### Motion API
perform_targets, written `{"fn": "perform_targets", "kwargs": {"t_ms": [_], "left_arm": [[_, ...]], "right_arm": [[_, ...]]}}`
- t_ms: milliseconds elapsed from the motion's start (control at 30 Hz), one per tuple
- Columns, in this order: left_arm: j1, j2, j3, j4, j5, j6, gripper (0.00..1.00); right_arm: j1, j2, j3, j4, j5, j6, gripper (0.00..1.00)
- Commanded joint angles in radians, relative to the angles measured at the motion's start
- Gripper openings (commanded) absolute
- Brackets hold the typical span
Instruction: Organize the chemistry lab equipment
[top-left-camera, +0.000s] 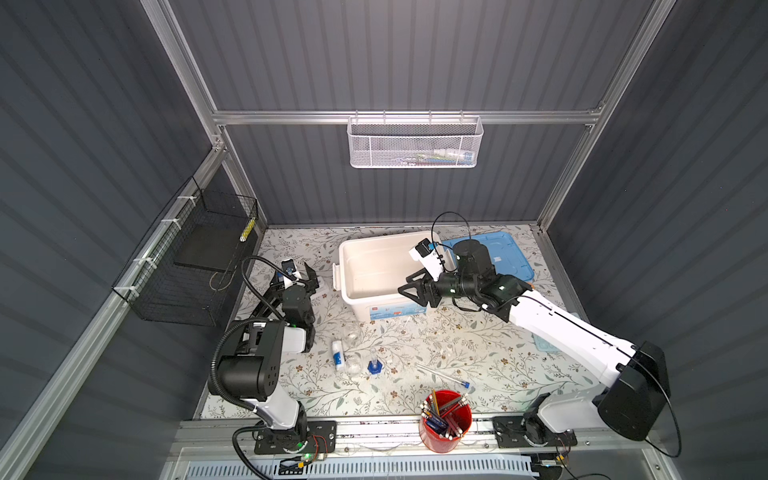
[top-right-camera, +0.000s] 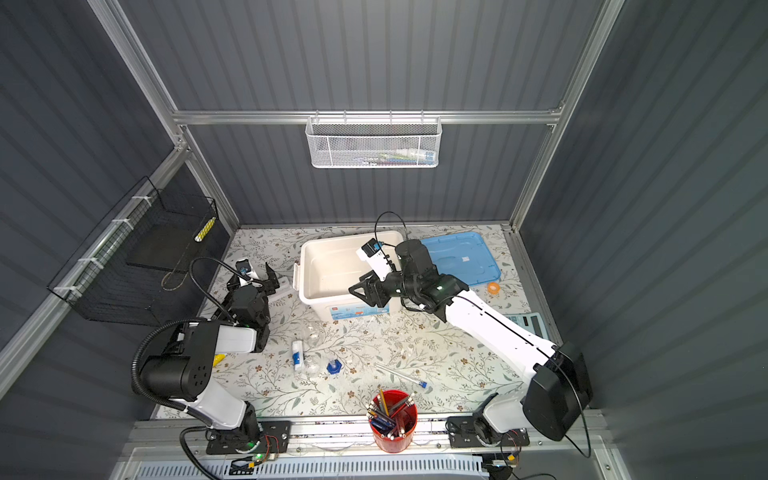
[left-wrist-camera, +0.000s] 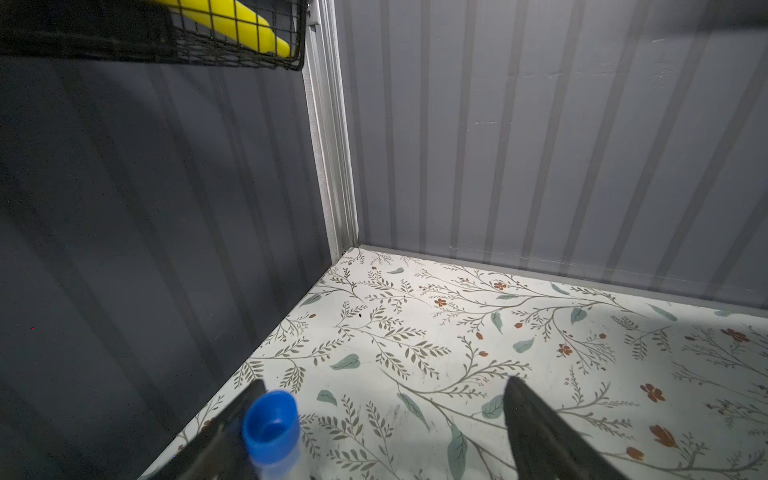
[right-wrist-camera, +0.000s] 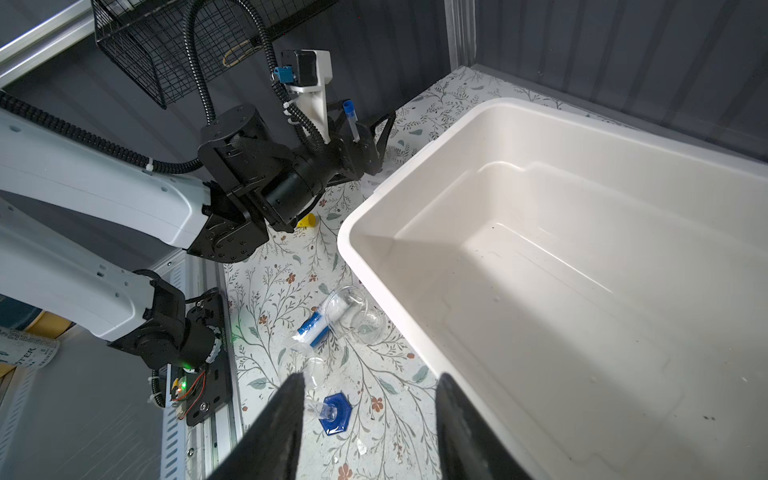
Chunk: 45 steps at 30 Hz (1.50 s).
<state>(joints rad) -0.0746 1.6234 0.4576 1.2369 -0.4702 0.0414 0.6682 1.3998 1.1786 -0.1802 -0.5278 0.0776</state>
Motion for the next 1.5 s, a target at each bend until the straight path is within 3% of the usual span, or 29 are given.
{"fn": "perform_targets", "kwargs": {"t_ms": [0,400,733,1133,1467], "left_arm": [[0.009,-0.008,-0.017,0.059,-0.001,-0.015,0.9],[0.015,-0.036,-0.032,0.067,0.019,-0.06,1.0],[0.015,-0.043,0.003,0.001,0.049,-0.038,1.0],[0.019,-0.135,0.012,-0.119,0.122,-0.087,1.0],[0.031,-0.178,-0.003,-0.175,0.12,-0.121,1.0]], "right_arm": [[-0.004,-0.007,0.018,-0.001,-0.003,-0.008,0.52],[-0.004,-0.002,0.028,-0.004,-0.008,0.001,0.53],[-0.004,-0.016,0.007,0.006,-0.001,0.013,0.53],[-0.004,-0.039,-0.033,0.029,0.003,0.022,0.53],[-0.004,-0.064,-0.066,0.046,0.009,0.026,0.53]]}}
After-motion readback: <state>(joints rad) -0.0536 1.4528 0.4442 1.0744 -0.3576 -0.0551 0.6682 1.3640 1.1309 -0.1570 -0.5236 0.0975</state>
